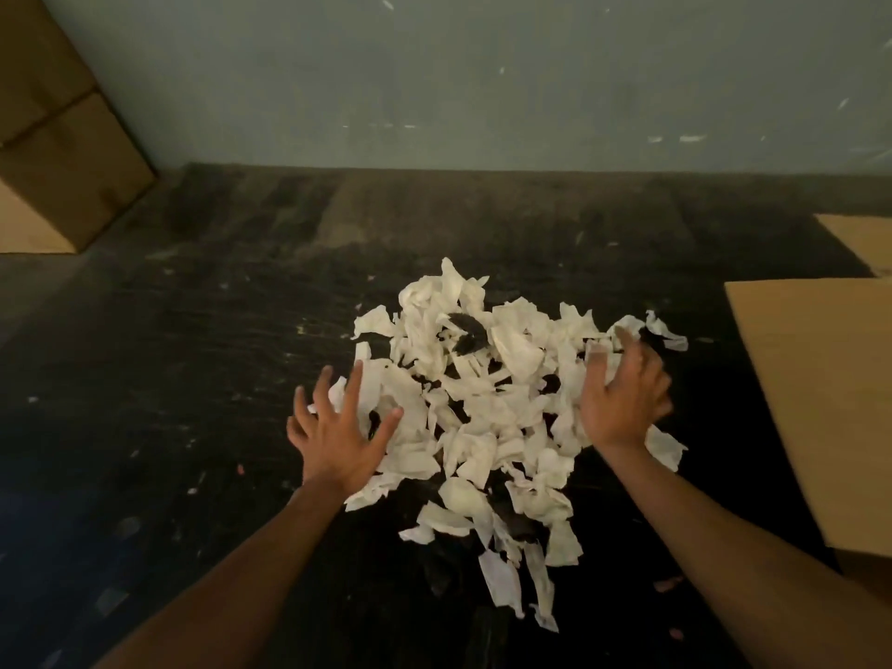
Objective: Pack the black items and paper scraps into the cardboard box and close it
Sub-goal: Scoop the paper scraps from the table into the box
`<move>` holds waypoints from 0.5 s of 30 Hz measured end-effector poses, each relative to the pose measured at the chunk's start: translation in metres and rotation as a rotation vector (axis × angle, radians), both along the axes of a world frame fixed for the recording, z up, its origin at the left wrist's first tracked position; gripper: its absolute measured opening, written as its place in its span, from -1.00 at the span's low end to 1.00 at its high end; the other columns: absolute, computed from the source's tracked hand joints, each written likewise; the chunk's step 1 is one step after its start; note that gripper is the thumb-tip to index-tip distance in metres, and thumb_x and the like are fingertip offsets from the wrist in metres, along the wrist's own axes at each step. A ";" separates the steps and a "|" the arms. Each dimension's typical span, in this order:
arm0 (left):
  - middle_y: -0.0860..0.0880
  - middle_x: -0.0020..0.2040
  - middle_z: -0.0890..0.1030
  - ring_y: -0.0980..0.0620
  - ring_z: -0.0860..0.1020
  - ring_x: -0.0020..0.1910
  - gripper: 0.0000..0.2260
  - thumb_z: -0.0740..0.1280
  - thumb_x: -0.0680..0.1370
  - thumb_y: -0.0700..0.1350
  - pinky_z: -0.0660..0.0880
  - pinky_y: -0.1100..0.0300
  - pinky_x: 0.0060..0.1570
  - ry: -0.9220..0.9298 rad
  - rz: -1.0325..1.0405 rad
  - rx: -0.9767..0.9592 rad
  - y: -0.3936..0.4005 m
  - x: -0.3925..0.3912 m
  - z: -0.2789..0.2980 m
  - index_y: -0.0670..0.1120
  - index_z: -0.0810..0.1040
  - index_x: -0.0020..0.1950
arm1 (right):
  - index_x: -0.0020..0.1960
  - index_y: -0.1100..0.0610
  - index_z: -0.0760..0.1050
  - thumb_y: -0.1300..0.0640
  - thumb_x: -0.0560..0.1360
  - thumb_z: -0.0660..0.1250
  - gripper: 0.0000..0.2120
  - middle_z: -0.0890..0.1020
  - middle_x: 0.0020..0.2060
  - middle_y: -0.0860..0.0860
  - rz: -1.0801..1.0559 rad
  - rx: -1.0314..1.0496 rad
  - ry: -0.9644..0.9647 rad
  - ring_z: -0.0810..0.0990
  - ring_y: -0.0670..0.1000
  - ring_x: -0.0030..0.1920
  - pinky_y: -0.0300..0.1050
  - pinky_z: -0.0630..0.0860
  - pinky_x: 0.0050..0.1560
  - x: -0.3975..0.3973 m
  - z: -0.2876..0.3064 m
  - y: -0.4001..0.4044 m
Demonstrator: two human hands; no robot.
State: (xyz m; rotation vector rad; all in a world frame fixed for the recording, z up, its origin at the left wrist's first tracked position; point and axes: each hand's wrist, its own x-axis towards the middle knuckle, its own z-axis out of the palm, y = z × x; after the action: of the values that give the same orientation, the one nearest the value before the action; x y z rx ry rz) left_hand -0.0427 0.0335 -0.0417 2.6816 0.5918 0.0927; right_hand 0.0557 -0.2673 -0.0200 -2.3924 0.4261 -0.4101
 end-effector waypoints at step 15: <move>-0.07 0.57 0.19 -0.17 0.00 0.57 -0.26 -0.09 0.45 0.50 -0.19 -0.31 0.46 0.182 -0.148 -0.252 -0.026 0.044 -0.014 0.21 0.02 0.56 | 0.43 -0.23 0.26 -0.39 0.50 -0.06 -0.44 0.33 0.46 0.00 0.296 0.185 0.457 0.19 0.14 0.49 0.37 -0.04 0.45 0.002 -0.032 0.012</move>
State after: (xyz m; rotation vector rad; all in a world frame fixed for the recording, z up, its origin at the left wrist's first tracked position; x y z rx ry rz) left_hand 0.0010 0.0077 -0.0556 2.4924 0.4239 -0.2524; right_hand 0.0576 -0.2553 -0.0521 -2.3075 0.2848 0.3035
